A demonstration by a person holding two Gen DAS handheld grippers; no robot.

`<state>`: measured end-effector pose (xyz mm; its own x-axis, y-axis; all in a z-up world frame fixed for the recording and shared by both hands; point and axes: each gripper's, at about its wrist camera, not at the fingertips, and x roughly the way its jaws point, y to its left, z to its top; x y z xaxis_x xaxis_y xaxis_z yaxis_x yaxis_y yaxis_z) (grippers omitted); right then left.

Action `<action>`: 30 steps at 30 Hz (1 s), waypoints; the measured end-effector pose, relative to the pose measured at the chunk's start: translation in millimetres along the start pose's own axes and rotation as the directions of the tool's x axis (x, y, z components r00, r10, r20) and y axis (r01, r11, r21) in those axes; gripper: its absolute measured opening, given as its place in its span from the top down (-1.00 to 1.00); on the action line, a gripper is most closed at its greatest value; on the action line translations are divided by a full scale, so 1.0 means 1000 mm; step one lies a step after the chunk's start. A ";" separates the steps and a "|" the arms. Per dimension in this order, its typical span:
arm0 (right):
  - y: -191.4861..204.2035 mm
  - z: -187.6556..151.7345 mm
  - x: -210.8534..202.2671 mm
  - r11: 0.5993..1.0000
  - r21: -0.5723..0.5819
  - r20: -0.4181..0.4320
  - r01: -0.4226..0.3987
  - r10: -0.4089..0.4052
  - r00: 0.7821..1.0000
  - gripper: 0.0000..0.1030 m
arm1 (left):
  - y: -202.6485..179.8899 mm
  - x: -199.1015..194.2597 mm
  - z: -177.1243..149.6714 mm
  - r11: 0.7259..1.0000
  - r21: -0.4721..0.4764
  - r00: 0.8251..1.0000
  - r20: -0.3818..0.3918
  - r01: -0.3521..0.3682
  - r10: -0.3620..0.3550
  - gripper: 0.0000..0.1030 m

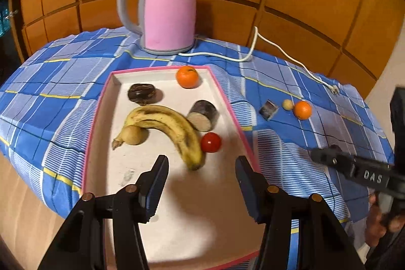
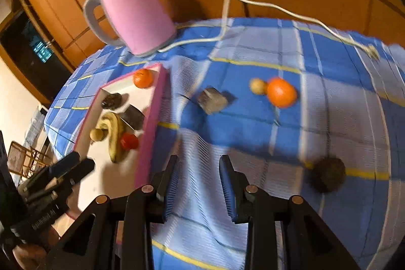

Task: Organize fruits
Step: 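Reach the left tool to the dark cut wooden piece and grasp it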

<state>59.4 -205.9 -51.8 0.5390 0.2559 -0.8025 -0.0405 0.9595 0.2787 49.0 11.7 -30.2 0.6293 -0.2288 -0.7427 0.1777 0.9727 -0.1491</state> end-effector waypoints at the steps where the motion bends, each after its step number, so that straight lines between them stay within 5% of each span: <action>1: -0.006 -0.005 -0.001 1.000 0.018 -0.005 0.005 -0.005 1.000 0.37 | -0.002 0.000 0.000 1.000 0.007 1.000 -0.002 0.004 -0.004 -0.08; 11: -0.069 -0.039 -0.030 0.981 0.168 0.003 0.101 -0.103 0.995 0.37 | -0.031 0.003 0.004 0.996 0.078 0.999 -0.008 0.044 -0.044 -0.08; 30: -0.093 -0.045 -0.052 0.964 0.203 0.051 0.173 -0.187 0.981 0.34 | -0.086 0.016 0.010 0.969 0.214 0.992 -0.053 0.127 -0.118 -0.08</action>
<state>-2.8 -303.7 -59.6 0.5797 0.0654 -0.8122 0.2253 0.9451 0.2369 51.0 -76.3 -22.8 0.5633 -0.3397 -0.7532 0.4135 0.9051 -0.0990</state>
